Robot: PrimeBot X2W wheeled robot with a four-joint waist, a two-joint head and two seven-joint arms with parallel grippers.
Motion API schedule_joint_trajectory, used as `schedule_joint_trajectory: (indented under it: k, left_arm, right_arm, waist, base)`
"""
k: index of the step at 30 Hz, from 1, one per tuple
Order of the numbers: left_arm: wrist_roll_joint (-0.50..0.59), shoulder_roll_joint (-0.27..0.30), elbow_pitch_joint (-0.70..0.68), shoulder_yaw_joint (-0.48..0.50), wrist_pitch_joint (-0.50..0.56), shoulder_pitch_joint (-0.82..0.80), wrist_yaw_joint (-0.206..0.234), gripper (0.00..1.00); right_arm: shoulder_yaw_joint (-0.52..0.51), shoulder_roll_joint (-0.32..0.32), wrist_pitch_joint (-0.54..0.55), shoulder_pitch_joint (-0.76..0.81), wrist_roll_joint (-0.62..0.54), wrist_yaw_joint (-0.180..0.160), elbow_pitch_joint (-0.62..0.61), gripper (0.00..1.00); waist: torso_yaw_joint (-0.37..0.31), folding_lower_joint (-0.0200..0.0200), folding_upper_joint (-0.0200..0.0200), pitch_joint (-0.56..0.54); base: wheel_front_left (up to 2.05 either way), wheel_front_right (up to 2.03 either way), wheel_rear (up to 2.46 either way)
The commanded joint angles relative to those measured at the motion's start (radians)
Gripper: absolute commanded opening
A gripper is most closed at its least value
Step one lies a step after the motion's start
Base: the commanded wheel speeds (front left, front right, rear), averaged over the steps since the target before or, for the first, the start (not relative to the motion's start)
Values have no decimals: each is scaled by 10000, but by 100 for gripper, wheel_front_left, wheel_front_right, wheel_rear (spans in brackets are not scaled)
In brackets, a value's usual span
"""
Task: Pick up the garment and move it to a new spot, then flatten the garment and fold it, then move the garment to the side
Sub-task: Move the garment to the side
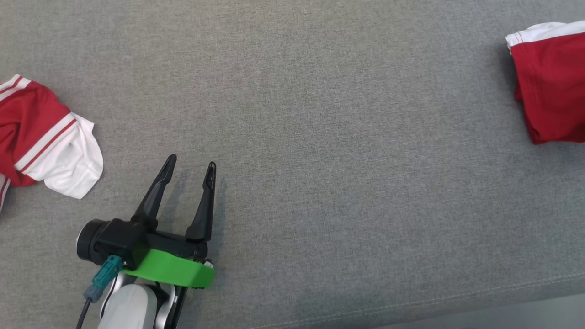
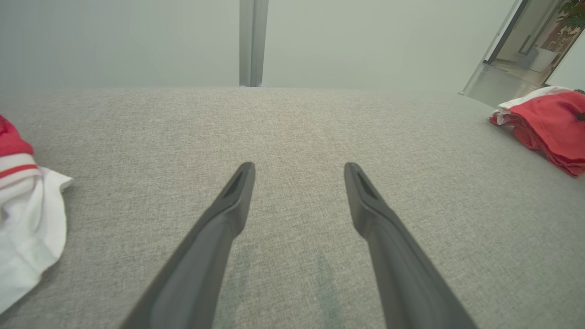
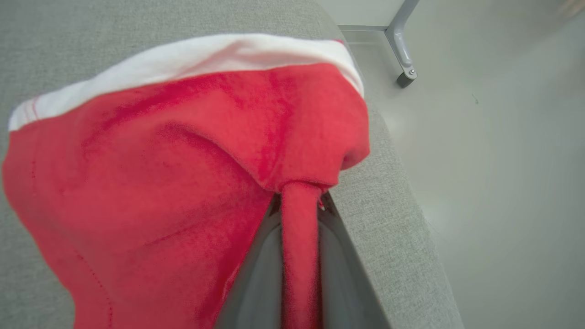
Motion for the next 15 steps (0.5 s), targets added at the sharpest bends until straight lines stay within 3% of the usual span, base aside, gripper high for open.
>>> schedule_joint_trajectory:
  k: [1,5,6,7,12,15]
  left_arm:
    - [-31,62,-38,31,-1,32,-24,100]
    - [-34,95,-204,213,-1,245,-18,100]
    - [-19,94,-249,227,-1,253,-18,100]
    - [-3,98,-267,244,-1,259,-17,100]
    - [-28,3,-322,405,-1,442,68,100]
    - [-161,-161,-370,636,-1,691,103,100]
  right_arm:
    - [-37,-15,-90,-196,-53,-14,28,0]
    - [-338,-63,-584,-316,-430,-16,507,0]
    - [-342,-102,-751,-333,-551,-16,652,94]
    - [-369,-137,-946,-371,-720,-16,802,100]
    - [-583,56,-2014,-389,-1333,-14,1398,100]
    - [-855,105,-3259,-223,-1610,-16,1170,100]
  waist:
    - [49,-1,-1,37]
    - [113,-1,-1,7]
    - [131,-1,-1,9]
    - [144,-1,-1,-7]
    - [133,-1,-1,-347]
    - [130,-1,-1,-912]
  base:
    - [0,0,0]
    - [0,0,0]
    - [0,0,0]
    - [0,0,0]
    - [0,0,0]
    - [0,0,0]
